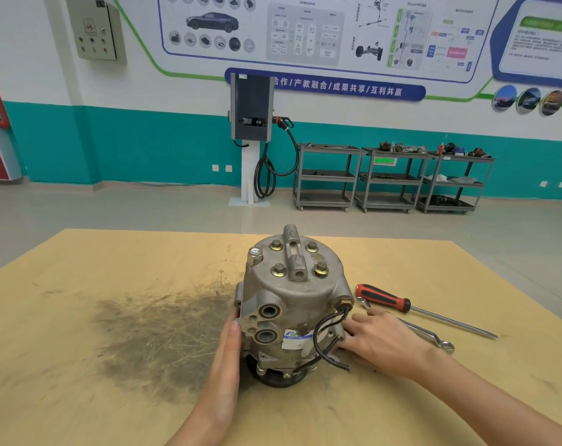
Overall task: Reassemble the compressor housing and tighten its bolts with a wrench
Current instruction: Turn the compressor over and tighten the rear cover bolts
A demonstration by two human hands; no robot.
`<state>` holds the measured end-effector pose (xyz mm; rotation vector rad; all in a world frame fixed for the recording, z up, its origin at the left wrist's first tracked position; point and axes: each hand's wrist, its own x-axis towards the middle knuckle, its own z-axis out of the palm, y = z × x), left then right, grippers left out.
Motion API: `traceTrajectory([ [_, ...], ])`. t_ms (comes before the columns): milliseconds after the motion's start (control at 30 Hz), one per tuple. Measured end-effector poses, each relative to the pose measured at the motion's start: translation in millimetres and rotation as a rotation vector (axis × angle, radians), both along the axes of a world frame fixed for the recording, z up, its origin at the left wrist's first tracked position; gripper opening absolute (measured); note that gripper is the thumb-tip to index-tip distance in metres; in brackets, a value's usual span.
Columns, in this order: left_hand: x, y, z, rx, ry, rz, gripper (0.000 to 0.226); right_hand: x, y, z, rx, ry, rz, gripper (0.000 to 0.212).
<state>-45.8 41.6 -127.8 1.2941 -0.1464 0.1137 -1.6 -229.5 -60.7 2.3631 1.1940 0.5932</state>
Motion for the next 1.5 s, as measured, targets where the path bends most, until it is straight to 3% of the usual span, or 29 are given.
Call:
traceTrajectory([
  [167, 0, -1, 0, 0.012, -0.010, 0.007, 0.094, -6, -11, -10, 0.181, -0.044, -0.002, 0.036],
  [333, -1, -1, 1, 0.006, -0.002, 0.013, 0.092, -14, -6, -19, 0.206, -0.026, -0.009, 0.024],
  [467, -3, -2, 4, 0.021, -0.001, 0.005, 0.087, -21, 0, -23, 0.416, -0.035, -0.019, 0.019],
  [600, -4, -2, 6, 0.024, -0.010, 0.002, 0.092, -25, 7, -16, 1.006, 0.054, -0.255, 0.019],
  [667, -5, -3, 7, 0.020, -0.018, 0.007, 0.094, -22, 10, -5, 1.408, 0.268, -0.266, 0.020],
  [767, -5, -3, 7, 0.023, -0.025, 0.009, 0.090, -24, 13, 35, 1.977, 0.466, -0.021, 0.025],
  [867, -6, -4, 8, 0.015, -0.021, 0.011, 0.091, -32, 16, 73, 2.239, 0.830, 0.299, 0.027],
  [967, -6, -4, 9, 0.006, -0.014, 0.023, 0.089, -38, 27, 93, 2.175, 1.050, 0.396, 0.025],
  [1067, -7, -3, 9, 0.000, 0.004, 0.016, 0.090, -40, 40, 99, 2.074, 1.050, 0.358, 0.023],
  [1500, -8, -4, 12, 0.005, -0.016, 0.007, 0.099, -26, 44, 94, 1.996, 1.197, 0.263, 0.023],
])
